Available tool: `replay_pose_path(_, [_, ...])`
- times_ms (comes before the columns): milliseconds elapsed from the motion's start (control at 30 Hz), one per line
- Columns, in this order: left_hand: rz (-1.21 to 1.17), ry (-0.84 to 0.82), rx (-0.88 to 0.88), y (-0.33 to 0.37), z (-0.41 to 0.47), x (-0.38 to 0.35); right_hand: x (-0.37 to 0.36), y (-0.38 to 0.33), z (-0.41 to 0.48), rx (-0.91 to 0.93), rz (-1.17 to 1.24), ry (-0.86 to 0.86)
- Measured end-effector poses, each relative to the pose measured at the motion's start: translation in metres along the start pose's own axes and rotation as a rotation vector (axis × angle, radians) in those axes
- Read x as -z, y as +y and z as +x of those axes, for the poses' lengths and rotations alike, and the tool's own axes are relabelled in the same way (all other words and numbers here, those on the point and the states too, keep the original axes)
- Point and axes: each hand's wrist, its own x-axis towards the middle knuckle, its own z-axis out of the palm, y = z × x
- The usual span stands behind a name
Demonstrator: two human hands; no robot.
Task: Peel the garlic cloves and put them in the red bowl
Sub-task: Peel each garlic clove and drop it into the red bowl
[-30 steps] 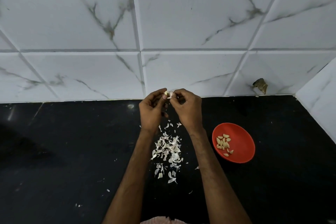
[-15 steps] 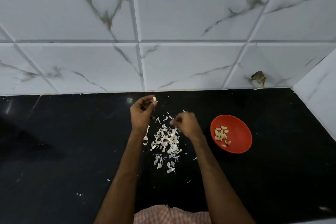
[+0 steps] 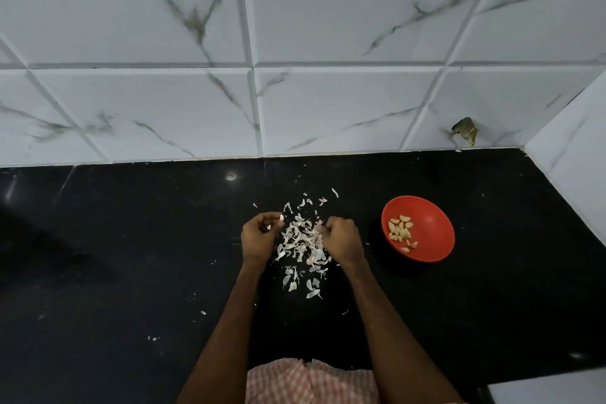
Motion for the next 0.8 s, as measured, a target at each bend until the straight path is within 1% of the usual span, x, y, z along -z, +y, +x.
replay_pose_path(67, [0.012,-0.019,0.005,-0.007,-0.001,-0.001,-0.002,0.000,0.000,0.027,0.182,-0.012])
replay_pose_path(133, [0.035,-0.035,0.002,-0.009,-0.002,-0.003,-0.005,-0.007,-0.002,-0.007,0.507,-0.042])
replay_pose_path(233, [0.077,-0.089,-0.035,-0.007,-0.002,-0.008,-0.016,-0.026,-0.005,-0.155,1.037,-0.136])
replay_pose_path(300, [0.137,-0.134,-0.092,-0.002,-0.002,-0.014,-0.022,-0.040,-0.006,-0.260,1.289,-0.209])
replay_pose_path(367, [0.218,-0.169,-0.165,0.004,-0.002,-0.023,-0.023,-0.050,-0.007,-0.334,1.465,-0.198])
replay_pose_path(467, [0.317,-0.191,-0.263,0.018,-0.003,-0.044,-0.008,-0.051,-0.006,-0.416,1.732,-0.110])
replay_pose_path(500, [0.333,-0.201,-0.285,0.024,-0.002,-0.051,-0.001,-0.047,-0.006,-0.416,1.831,-0.077])
replay_pose_path(567, [0.339,-0.249,-0.335,0.037,-0.004,-0.069,0.016,-0.032,-0.007,-0.399,1.966,-0.011])
replay_pose_path(667, [0.324,-0.333,-0.416,0.057,-0.011,-0.101,0.040,-0.009,-0.009,-0.386,2.077,0.088])
replay_pose_path(733, [0.247,-0.387,-0.409,0.067,-0.015,-0.126,0.057,0.009,-0.009,-0.382,2.117,0.163])
replay_pose_path(800, [0.099,-0.401,-0.355,0.074,-0.019,-0.148,0.072,0.030,-0.008,-0.379,2.123,0.239])
